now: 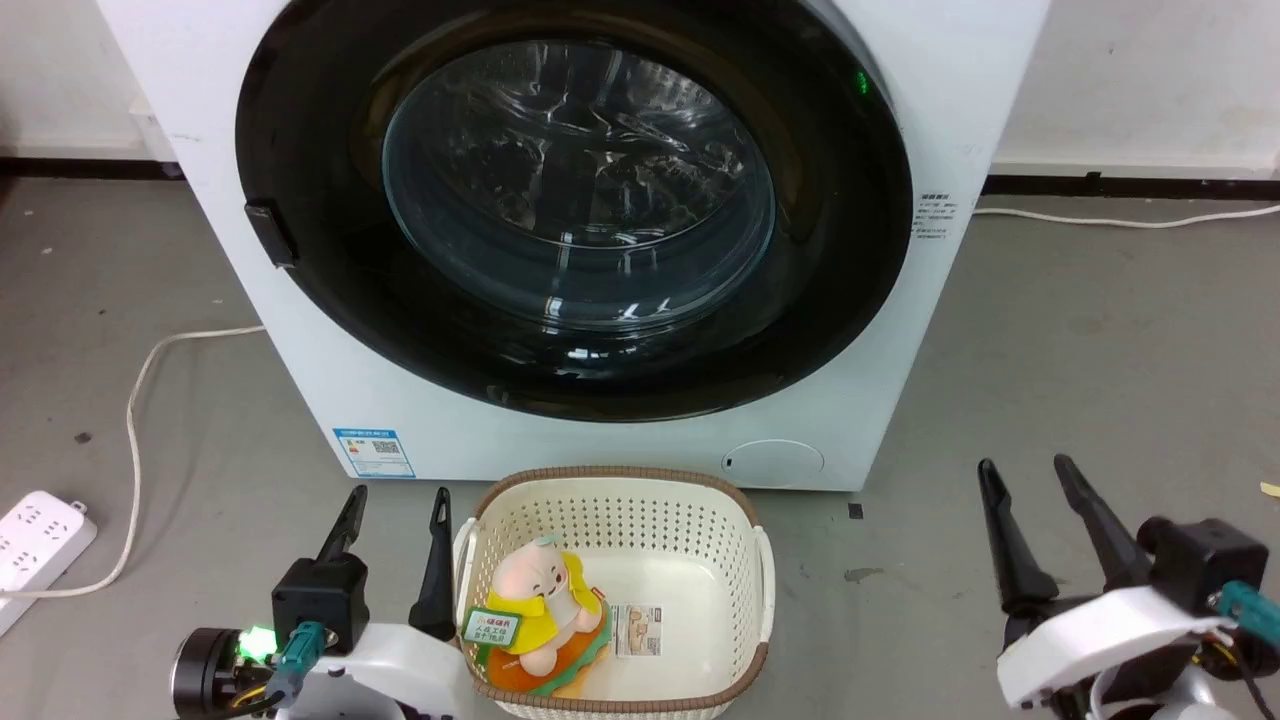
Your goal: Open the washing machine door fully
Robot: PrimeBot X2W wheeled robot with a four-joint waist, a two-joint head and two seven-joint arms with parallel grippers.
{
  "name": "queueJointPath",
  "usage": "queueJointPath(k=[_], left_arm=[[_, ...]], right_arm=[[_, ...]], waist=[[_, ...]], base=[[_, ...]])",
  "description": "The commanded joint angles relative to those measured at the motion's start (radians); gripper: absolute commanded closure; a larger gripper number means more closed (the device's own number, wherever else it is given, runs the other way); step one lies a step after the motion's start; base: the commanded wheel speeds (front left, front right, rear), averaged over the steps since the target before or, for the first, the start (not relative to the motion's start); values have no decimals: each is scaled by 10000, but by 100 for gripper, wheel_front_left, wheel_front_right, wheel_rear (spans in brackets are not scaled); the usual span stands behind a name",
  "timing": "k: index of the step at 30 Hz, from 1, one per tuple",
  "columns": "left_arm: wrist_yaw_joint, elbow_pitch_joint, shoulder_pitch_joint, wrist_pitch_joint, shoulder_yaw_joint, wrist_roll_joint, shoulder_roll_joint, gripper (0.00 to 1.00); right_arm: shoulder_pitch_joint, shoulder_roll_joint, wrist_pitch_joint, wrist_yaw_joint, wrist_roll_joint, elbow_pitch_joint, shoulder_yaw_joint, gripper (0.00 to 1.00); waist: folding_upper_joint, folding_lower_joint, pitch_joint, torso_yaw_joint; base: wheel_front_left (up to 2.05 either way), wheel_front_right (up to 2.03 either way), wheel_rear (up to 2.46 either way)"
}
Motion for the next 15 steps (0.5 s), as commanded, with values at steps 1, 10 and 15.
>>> queueJointPath(k=[1,10,15], left_arm=[[62,33,-151,-102,-51,-74,3,0],[114,33,-361,-290,-163,-126,4,0],[146,29,-499,-394,-217,-169,4,0]], right_arm=[[-189,-5,17,0,203,-47,-44,0],[-956,9,434,-1,1527,33,-498,0],[-1572,12,680,-1,1929,208,-732,0]], waist=[[0,0,25,16],[0,0,363,178],[0,0,571,286]], base=[[0,0,0],[0,0,0],[0,0,0]])
